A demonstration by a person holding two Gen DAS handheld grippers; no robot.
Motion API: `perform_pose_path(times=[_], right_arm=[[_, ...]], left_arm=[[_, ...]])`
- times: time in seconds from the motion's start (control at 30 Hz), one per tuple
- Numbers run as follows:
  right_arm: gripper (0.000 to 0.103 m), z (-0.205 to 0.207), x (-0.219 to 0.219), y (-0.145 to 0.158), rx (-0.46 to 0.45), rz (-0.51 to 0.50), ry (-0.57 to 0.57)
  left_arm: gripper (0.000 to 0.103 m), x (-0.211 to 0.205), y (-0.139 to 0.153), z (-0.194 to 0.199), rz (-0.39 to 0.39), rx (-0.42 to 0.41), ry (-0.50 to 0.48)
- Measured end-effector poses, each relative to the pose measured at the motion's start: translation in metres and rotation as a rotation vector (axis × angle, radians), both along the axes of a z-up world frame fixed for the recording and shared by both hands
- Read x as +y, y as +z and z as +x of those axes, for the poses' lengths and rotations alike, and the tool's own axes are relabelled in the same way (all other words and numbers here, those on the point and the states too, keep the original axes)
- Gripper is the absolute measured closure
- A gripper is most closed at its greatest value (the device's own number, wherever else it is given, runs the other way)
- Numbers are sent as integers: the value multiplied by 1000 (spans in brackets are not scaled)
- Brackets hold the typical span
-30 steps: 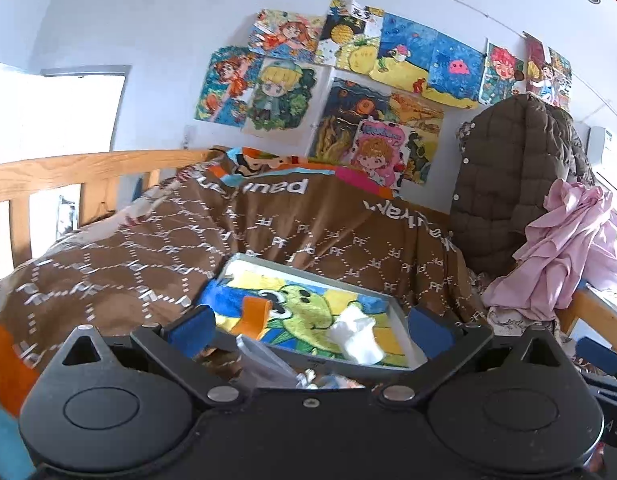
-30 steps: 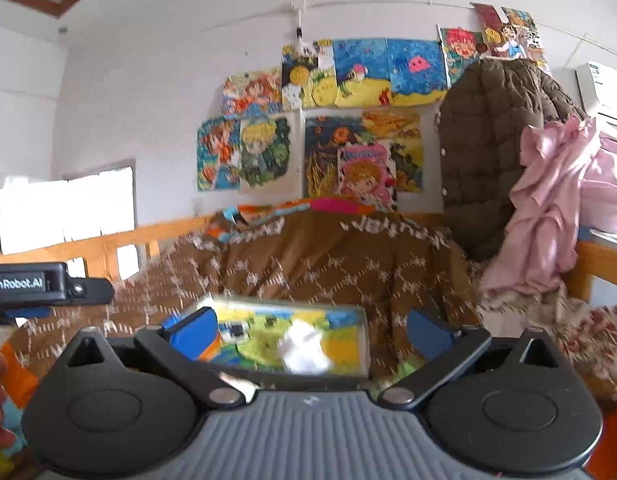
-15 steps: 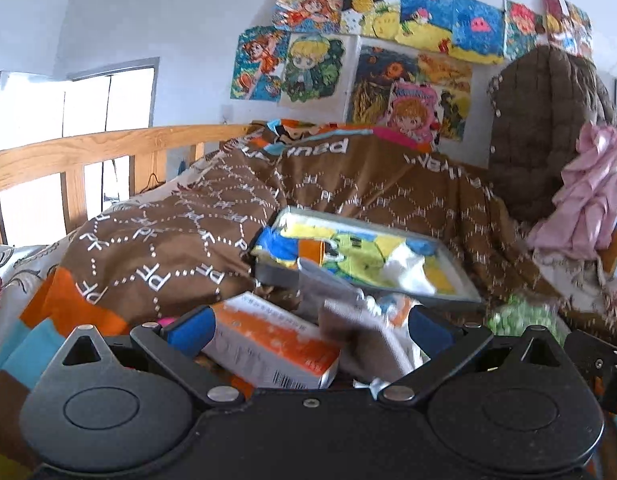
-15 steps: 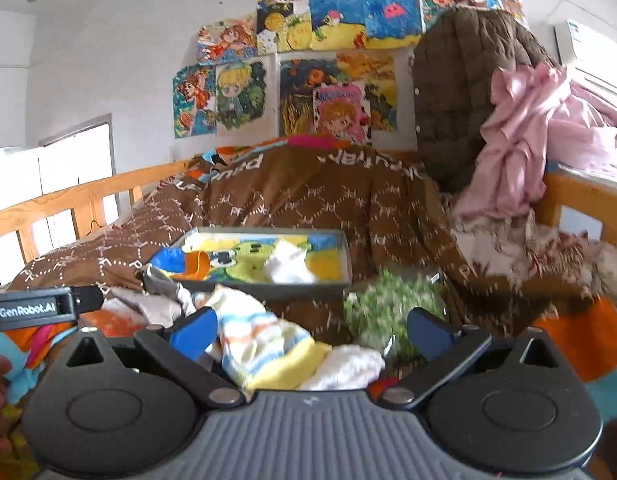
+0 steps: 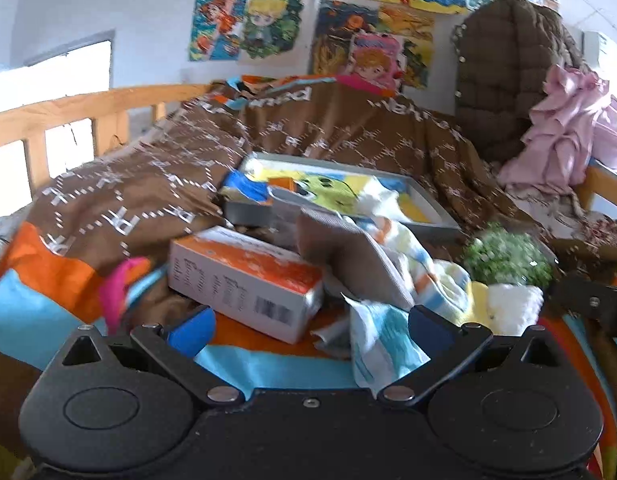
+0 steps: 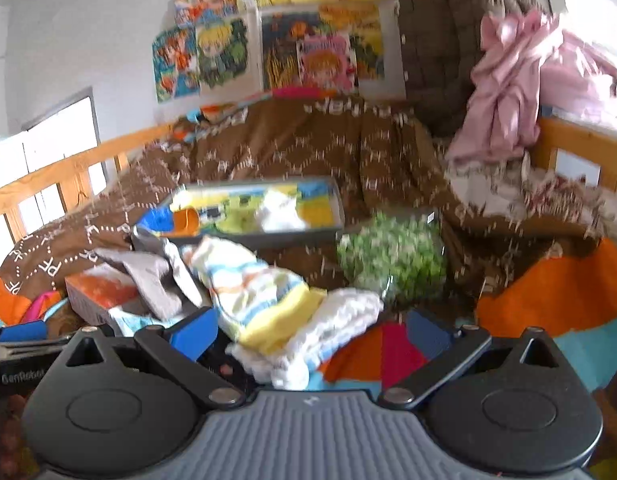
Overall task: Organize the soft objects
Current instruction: 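Lift both open tools out of the tray back toward the pile, then grasp the white wipes packet with the left tool while the right tool grasps the white knit towel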
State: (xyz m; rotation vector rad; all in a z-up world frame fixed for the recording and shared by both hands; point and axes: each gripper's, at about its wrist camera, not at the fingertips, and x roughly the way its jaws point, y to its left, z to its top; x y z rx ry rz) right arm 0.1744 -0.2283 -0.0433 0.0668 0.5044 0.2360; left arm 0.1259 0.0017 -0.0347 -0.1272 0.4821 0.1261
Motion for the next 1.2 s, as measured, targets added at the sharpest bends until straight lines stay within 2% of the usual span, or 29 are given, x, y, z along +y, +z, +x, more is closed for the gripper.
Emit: perform_pose_path(times=[0.37,0.57,0.87,1.2], right_arm=[[0,11,4,-11,103,-7,22],[0,16,3,-14,137,-2,24],[0,48,-3,-21,209,27,27],[1,89,-2,-34,225,-62,172]], left_arm=[[1,-5,-17,4,-16,73,-71],[1,-2,-21,3,-21,69,-65],[1,-3,-27,11,-82,106,-112],[1,-9,-37,33,-154,126,-172]])
